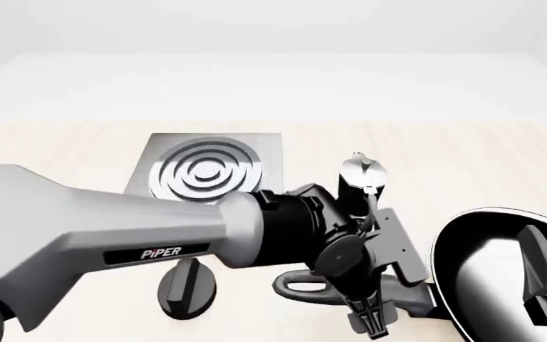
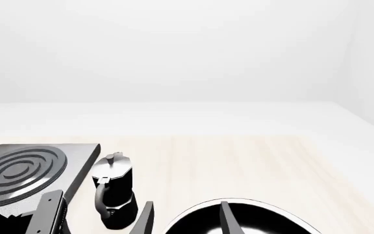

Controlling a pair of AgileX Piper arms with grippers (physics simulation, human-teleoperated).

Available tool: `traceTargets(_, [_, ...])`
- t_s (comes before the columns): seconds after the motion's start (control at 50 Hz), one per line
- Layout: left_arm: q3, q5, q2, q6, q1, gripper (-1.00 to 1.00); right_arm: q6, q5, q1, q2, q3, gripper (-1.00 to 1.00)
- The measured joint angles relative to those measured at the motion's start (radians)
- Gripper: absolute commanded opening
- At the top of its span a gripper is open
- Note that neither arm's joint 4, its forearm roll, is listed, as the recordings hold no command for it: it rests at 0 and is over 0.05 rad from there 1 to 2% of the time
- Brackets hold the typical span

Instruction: Put the frying pan on the stove.

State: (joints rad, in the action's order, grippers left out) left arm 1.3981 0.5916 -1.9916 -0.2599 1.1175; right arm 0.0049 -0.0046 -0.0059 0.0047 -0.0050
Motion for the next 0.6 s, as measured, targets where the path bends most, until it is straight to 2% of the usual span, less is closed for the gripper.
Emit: traceTargets(0.6, [-0.032, -0.043, -0.026, 0.036, -0.008, 1.00, 0.000, 0.000, 0.000, 0.000, 0.000, 1.00])
